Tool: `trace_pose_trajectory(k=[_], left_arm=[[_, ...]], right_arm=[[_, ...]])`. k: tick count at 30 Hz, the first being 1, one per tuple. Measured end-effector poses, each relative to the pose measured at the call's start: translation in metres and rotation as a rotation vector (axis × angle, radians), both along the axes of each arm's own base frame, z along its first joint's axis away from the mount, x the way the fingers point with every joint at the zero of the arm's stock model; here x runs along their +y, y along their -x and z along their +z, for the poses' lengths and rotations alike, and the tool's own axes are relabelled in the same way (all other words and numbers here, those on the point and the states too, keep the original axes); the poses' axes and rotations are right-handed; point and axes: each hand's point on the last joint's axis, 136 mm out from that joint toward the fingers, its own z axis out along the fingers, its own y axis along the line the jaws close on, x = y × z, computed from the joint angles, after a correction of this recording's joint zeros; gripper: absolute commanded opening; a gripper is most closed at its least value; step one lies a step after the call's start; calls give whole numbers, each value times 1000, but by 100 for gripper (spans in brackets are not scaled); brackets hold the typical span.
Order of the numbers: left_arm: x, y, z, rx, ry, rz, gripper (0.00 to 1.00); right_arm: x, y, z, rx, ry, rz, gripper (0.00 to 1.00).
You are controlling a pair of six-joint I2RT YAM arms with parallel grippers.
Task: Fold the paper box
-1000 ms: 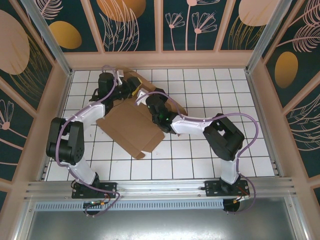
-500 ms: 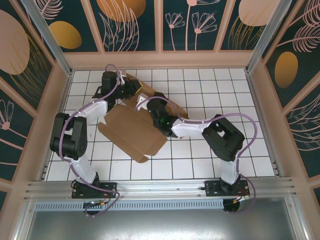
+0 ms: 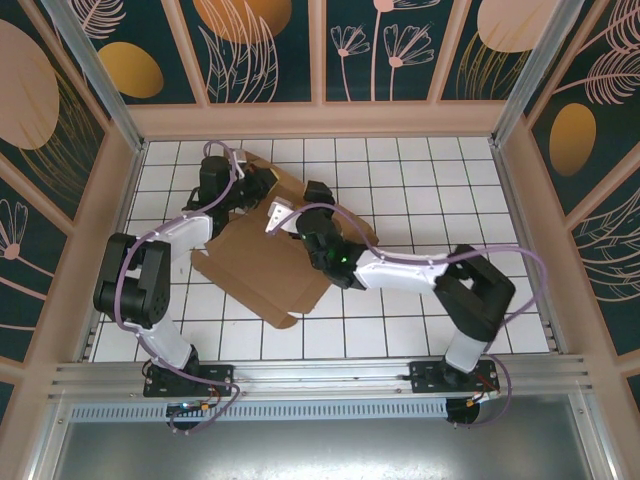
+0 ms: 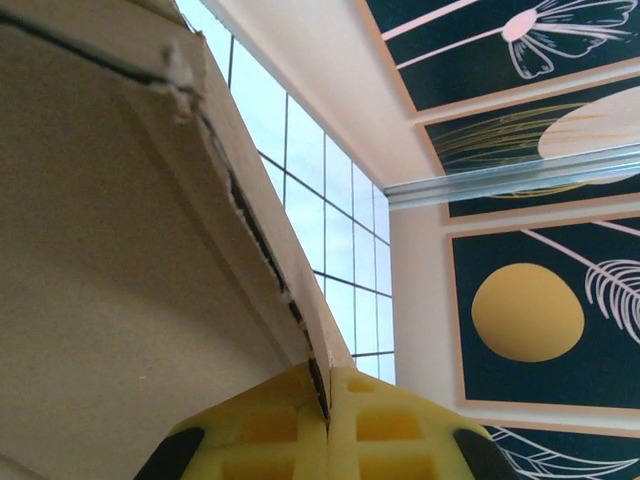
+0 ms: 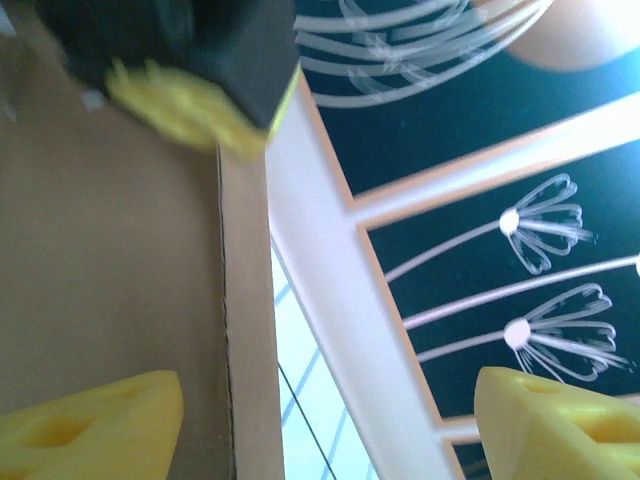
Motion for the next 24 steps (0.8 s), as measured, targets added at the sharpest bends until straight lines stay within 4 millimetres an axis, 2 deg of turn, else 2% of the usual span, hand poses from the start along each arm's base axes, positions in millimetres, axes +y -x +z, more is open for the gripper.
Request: trace_pose_trajectory(k=[3,6,8,10,12,13,17,20,24], left_arm=[[1,-2,6,-32,9,9,0],[1,-1,11,-70,21,13,0],[2,1,11,-84,27,15,0],[2,2,11,-89,32,16,0],[3,3,11,-94,33,16,0],[3,3,11,-99,34,16,0],[4,2,10,-104,31,27,0],[7,3,6,-95,20,43,0],[14,7,3,-82,-12,74,0]], right_arm=[[6,28,28,79,-139,98,66],[6,46,54,201,-295,189,40],[7,57,59,285,-370,234,25],[13,69,48,391,-406,271,14],[25,82,16,530,-398,295,5],[30,88,0,590,-390,299,3],[44,112,-91,852,-292,264,0],[45,125,-145,994,-231,208,0],[42,137,-198,1103,-170,129,0]])
